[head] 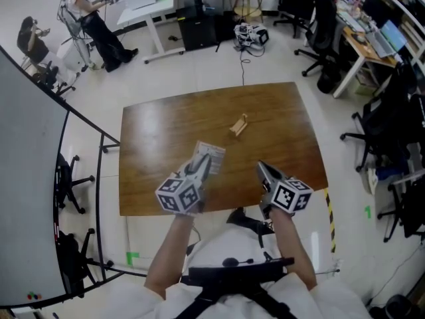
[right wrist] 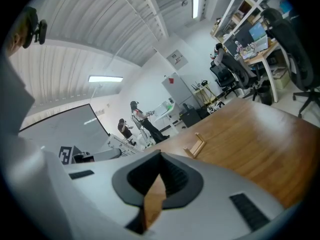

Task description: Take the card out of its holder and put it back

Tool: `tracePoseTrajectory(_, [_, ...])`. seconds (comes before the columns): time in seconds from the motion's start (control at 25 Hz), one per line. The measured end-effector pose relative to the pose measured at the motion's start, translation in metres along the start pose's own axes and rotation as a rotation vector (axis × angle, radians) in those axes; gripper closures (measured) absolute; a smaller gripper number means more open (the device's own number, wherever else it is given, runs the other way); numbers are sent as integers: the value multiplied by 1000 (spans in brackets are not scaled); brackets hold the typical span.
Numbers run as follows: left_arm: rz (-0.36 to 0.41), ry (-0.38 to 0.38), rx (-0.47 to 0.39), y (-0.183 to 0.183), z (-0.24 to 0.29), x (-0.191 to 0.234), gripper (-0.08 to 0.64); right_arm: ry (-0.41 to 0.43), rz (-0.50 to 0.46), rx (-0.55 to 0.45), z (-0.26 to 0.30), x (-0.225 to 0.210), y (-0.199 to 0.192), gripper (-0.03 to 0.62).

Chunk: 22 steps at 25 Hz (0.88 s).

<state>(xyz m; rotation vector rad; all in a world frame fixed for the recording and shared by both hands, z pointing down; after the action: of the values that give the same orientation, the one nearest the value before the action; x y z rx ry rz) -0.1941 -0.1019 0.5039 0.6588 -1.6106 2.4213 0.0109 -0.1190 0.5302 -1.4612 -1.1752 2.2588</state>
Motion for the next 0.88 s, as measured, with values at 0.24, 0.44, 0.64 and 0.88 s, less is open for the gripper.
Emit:
tracePoseTrajectory(0.24, [-11, -21, 4, 10, 20, 2, 545, -3, -5, -12, 10, -5, 14, 591])
tracePoseTrajectory(0.44, [16, -17, 51, 21, 42, -1, 546, 2, 2, -10, 16, -16, 19, 591])
tracePoseTrajectory(0.64, [116, -24, 102, 38, 76, 0, 546, 5, 13, -11, 26, -23, 24, 591])
tracePoseTrajectory(0.88, [188, -41, 158, 50, 133, -4, 546, -1, 34, -24, 29, -47, 34, 591])
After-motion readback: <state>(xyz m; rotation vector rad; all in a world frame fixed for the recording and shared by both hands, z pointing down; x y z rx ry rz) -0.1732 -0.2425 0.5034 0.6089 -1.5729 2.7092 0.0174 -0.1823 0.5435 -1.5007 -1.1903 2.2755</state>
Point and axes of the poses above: the fingertips, and each gripper's own axes: z forward along the fingers, x to its left, y out of its top, the point moved 3 cm from there along -z, backward along the fingers, and after that the axes turned 11 degrees about y, right-handed, at the moved point
